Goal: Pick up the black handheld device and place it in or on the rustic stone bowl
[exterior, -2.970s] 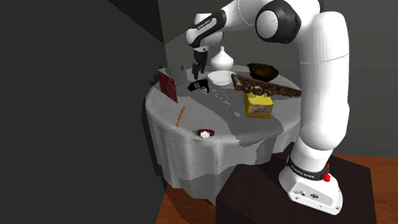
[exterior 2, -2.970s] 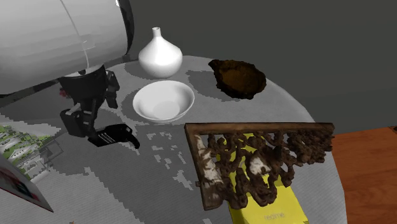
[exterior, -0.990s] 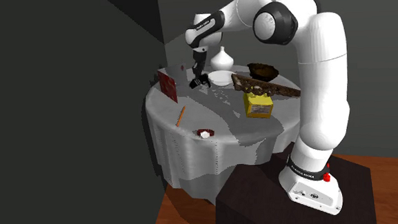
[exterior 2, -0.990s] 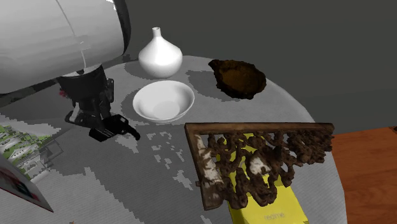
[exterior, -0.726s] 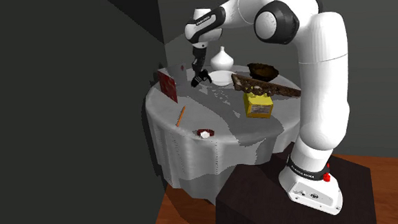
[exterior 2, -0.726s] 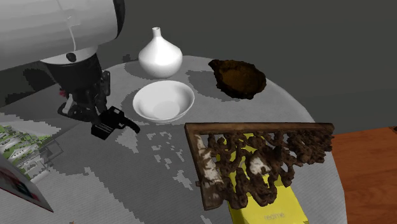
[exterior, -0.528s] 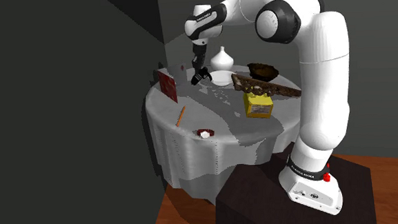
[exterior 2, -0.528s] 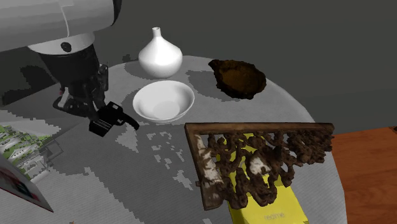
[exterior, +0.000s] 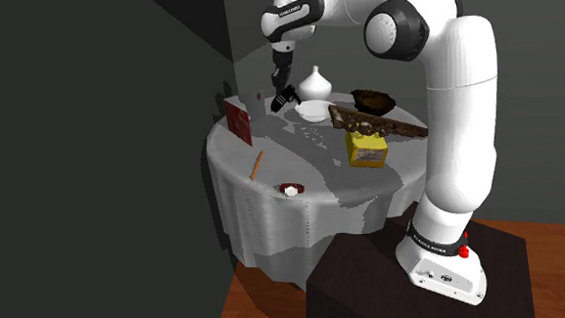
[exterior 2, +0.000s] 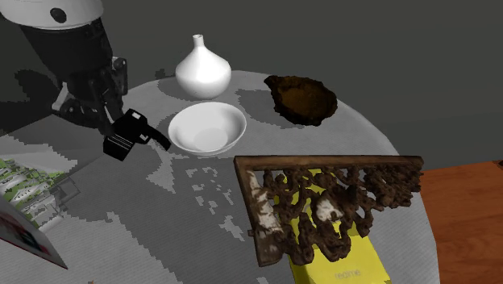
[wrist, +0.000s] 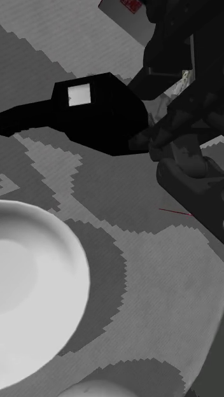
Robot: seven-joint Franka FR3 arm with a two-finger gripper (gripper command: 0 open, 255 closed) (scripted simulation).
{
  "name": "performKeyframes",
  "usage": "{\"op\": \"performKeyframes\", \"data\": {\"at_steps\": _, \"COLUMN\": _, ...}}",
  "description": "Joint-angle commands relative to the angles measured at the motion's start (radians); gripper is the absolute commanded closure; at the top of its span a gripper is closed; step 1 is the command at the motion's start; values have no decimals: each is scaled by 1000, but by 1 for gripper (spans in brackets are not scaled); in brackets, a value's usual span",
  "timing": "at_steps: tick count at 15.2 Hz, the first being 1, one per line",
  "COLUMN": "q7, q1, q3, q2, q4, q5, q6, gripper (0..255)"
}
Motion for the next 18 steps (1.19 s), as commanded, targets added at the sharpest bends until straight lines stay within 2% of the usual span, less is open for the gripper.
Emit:
{"op": "performKeyframes", "data": {"at_steps": 1, "q7": 2, "q1": -2, "q3": -1, "q2": 0, "q4": 29, "q5": -1, "q6": -29, "gripper": 255}}
{"op": "performKeyframes", "data": {"at_steps": 11, "q7": 8, "q1": -12, "q3": -4, "q2": 11, "q4": 169, "q5": 0, "q6": -157, "gripper": 255}}
{"op": "performKeyframes", "data": {"at_steps": 18, "q7": -136, "q1": -101, "q3": -50, "q2": -47, "q4": 99, "q5": 16, "q6": -154, "gripper": 255}}
